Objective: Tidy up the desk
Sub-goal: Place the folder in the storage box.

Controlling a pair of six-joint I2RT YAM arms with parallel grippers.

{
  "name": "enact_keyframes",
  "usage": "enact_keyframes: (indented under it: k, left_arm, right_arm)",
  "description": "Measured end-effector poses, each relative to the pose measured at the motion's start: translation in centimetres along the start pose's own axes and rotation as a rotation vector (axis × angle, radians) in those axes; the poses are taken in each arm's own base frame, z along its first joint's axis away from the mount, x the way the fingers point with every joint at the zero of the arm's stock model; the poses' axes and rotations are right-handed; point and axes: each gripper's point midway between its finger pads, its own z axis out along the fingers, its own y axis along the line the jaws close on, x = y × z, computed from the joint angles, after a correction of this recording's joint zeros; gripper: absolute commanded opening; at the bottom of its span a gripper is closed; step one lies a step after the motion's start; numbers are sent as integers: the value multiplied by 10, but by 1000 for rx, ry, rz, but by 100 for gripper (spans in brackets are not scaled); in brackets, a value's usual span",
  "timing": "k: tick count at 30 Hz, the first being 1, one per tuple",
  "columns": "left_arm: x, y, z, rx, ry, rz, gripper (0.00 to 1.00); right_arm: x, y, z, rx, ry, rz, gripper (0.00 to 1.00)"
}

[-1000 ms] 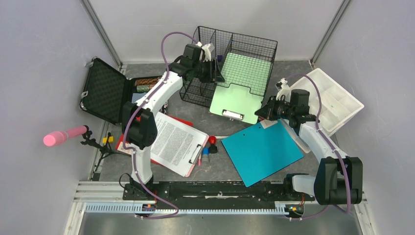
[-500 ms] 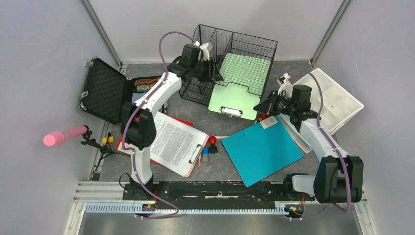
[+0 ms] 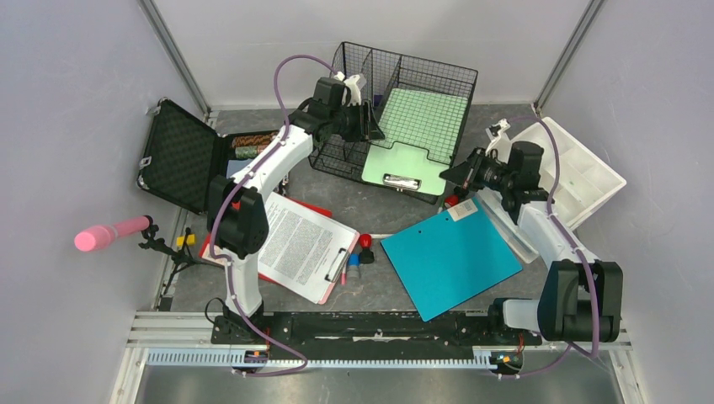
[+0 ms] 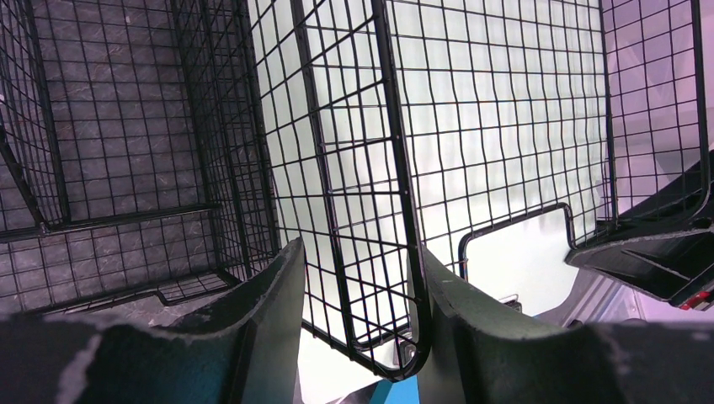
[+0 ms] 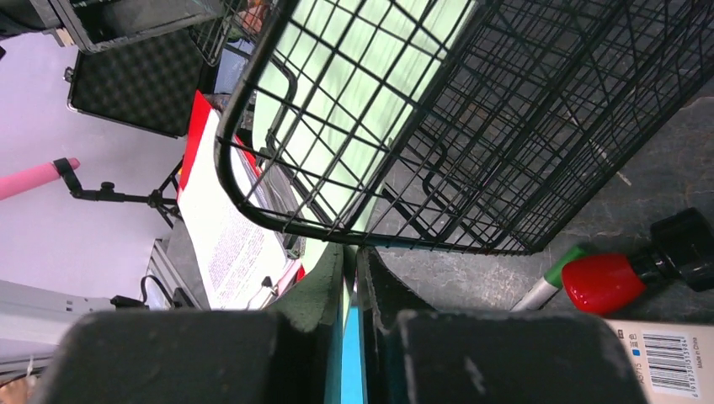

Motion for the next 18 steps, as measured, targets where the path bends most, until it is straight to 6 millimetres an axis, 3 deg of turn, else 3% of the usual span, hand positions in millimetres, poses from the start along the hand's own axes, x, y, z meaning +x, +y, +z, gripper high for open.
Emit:
enact_keyframes:
  k: [7,11,18]
  left_arm:
    - [0,-2,0,3,-4,4,2]
    - [0,-3,2,0,-7,8,2]
    - [1,-4,2,-1,-4,7,2]
  right_arm:
    - [-5,-1,-1,-5,-18,-13,41]
    - [-4,-2,-2,-3,-20,-42,49]
    - [5,-16,-4,41,1,-85,71]
